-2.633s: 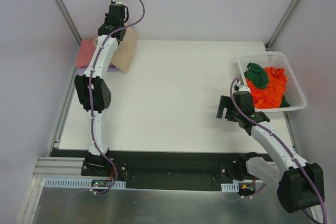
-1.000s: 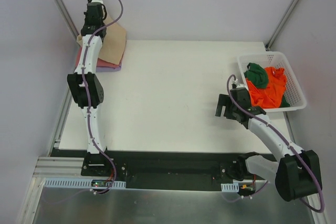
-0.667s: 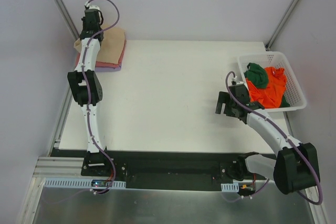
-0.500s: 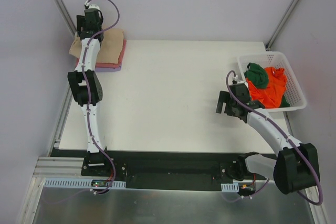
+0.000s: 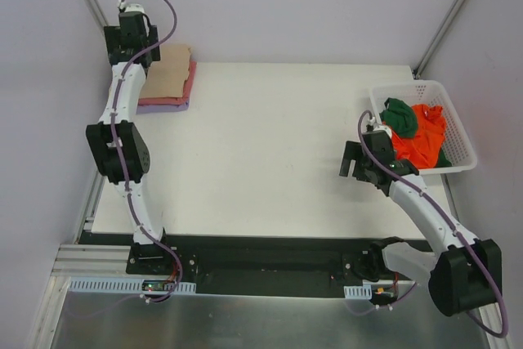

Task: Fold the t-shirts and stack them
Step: Put the neatly folded tshirt into the corner of the board with the left arm

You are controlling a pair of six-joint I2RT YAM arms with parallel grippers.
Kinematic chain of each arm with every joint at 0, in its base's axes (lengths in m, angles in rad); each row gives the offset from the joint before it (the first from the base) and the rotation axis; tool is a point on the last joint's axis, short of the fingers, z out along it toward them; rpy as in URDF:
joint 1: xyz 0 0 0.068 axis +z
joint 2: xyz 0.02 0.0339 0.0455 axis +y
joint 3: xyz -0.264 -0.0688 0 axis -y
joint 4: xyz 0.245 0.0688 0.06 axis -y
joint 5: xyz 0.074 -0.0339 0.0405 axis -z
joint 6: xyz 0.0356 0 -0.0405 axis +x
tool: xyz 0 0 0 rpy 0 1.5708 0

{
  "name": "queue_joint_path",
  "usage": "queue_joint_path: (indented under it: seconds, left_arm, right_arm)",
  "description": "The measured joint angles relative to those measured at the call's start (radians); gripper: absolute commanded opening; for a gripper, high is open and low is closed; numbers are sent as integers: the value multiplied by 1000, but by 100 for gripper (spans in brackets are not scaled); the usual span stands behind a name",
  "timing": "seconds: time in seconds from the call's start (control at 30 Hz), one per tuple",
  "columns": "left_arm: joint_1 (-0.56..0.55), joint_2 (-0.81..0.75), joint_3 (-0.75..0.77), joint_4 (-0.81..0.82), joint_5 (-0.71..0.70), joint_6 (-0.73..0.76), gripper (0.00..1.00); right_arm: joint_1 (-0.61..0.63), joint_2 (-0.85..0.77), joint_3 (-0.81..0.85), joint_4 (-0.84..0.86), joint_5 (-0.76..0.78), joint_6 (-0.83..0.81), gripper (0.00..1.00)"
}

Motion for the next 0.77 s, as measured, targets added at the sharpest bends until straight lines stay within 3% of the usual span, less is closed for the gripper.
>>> queue_joint_path:
  seconds: [0.13,0.3,0.37,0.43,0.53,0.67,0.77]
  left_arm:
    - [0,-258,-183,-24,154,-148,99]
    - [-23,-731,-618,21,375,-387,99]
    - [-87,-896,-809,39,391,-456,99]
    - [-220,-1031,-995,52,376,-508,99]
    - [-376,-1143,-1236,58,391,-572,99]
    - [-389,-1290,-1493,13,378,-647,99]
    - [-385,-1424,-1574,-14,346,-670,99]
  right_arm:
    - [0,-74,0,-10,2,10,96]
    - [-1,-124,-3,2,-21,27,96]
    - [-1,-142,-20,30,-52,27,96]
    - [-1,-169,-54,62,-80,27,96]
    - [-1,-213,-101,84,-99,32,96]
    - [-1,-283,-165,125,-98,35,96]
    - [-1,-335,-214,160,-97,36,96]
